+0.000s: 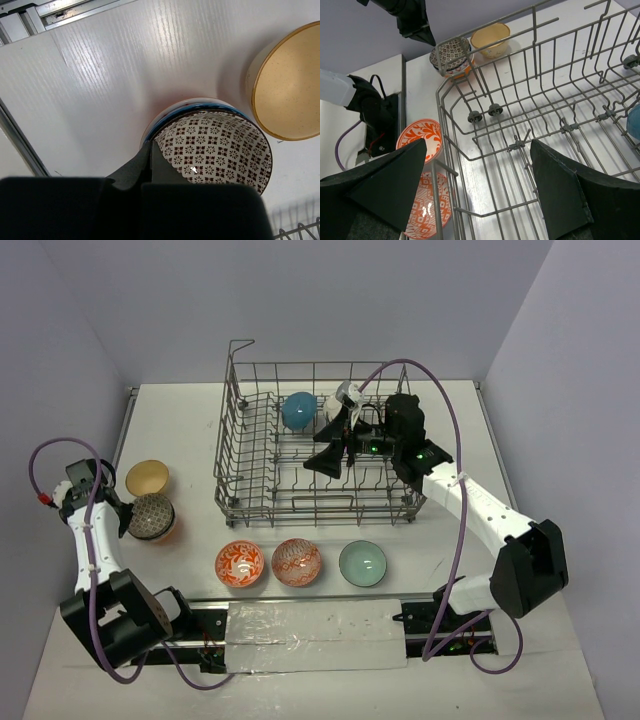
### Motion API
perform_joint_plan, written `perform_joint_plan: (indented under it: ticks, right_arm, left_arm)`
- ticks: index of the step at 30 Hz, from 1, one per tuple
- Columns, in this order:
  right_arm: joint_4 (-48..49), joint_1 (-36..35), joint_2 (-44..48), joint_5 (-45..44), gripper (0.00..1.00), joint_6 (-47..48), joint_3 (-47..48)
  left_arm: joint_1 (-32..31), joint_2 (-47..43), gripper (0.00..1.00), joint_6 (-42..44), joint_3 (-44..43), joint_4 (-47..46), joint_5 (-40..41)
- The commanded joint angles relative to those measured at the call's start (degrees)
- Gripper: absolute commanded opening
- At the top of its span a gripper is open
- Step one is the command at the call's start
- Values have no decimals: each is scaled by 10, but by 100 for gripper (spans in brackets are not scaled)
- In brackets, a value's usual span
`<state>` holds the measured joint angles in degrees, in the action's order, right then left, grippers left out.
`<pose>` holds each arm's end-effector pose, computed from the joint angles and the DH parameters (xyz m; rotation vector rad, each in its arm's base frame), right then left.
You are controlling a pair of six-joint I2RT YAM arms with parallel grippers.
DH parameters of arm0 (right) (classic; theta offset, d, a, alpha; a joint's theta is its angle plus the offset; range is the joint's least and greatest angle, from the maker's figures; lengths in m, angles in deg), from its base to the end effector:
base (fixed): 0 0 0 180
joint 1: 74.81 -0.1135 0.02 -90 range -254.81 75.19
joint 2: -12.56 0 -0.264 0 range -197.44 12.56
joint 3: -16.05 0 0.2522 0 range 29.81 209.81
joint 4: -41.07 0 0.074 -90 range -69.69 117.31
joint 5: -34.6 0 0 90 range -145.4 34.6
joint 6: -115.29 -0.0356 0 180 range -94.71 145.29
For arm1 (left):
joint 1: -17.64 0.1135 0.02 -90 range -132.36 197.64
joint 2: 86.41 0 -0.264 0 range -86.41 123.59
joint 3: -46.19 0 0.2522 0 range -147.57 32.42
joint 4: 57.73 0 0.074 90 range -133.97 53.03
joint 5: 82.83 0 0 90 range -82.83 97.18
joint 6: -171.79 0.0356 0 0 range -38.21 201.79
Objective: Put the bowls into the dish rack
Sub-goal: Move the bowl to the corner of the board.
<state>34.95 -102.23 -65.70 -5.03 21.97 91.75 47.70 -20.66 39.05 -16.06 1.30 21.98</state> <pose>0.2659 0.1689 0.3461 -1.0099 1.4947 1.1392 0.1801 0.1147 0.2426 -1.6253 2.0639 0.2683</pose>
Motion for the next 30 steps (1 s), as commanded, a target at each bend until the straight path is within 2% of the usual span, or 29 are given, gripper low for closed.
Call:
perform_joint_plan:
  ticks: [1,7,11,16,24,30]
  right_arm:
    - [8,5,-6,3,92,4,28]
    - [7,5,-8,4,92,4,29]
    - [9,4,-11,8,92,1,30]
    - [18,4,-22,28,91,-15,35]
    - [-74,-44,-46,10,91,33,93]
    - [-89,-59,-63,19,91,40,101]
  left_arm:
    - [1,-19,0,2,-22,-9,-7]
    - [1,-30,0,13,-17,-17,-31]
    - [1,-34,12,30,-17,-25,-58]
    - [0,-59,16,64,-19,-49,-105]
    - [-4,-83,15,64,-30,-72,-96]
    - [-5,-106,17,70,-17,-86,-28]
